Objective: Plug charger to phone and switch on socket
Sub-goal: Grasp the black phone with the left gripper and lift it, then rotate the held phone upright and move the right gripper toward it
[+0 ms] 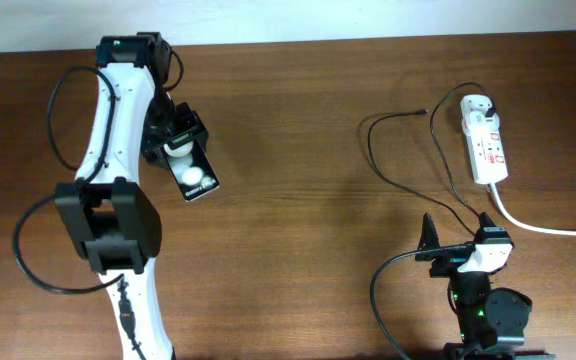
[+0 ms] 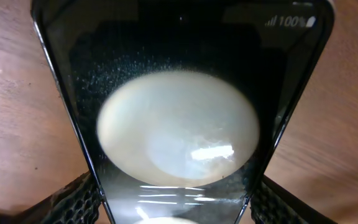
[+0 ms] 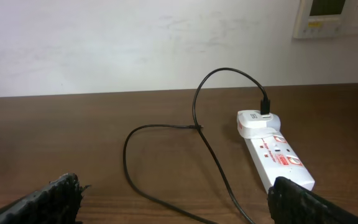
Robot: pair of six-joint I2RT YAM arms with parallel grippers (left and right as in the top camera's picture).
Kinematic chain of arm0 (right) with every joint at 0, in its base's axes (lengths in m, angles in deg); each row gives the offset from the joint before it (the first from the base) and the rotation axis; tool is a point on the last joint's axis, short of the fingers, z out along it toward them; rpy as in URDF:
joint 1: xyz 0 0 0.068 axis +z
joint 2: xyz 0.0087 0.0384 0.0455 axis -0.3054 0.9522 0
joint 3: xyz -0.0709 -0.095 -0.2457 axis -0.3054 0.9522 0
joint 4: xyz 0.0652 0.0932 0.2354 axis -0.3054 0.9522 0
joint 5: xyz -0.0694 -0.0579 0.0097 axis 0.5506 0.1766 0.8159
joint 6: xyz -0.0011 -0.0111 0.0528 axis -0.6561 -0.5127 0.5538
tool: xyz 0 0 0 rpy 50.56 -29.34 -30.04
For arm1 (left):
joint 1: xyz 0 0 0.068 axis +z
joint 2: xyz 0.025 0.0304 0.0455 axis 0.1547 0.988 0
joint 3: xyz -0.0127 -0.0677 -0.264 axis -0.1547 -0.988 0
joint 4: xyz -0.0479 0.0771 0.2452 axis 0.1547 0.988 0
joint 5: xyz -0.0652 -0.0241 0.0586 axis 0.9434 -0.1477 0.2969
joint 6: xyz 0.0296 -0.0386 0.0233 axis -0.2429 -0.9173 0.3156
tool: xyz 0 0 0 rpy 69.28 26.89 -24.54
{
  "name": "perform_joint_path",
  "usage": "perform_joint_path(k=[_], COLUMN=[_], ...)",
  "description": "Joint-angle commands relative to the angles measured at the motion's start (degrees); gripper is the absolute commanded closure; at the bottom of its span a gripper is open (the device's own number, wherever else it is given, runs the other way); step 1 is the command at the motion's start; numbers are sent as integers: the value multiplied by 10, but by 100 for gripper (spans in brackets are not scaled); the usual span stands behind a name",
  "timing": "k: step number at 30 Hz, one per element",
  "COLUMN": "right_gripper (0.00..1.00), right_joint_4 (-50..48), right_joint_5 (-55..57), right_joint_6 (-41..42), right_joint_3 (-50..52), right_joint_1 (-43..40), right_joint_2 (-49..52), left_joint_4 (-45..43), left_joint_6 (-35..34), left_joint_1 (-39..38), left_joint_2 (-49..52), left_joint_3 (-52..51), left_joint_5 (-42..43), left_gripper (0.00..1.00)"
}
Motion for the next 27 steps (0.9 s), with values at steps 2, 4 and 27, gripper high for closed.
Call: perform_joint_path(k=[2,4,27], right_gripper=[1,1,1], right_joint_4=[0,0,0], right_joint_5=[3,3,3], right_joint_6=[3,3,3], right_joint_3=[5,5,5], right_joint_1=[-4,-4,-4], right_joint_2=[-4,-4,-4], left_joint_4=[12,12,-107], left_joint_6=[27,39,4], left_joint_1=[2,2,-87], left_joint_2=[-116,-161,-436], left_joint_3=[23,23,-256], left_joint_5=[28,57,139], left_gripper=[40,41,39])
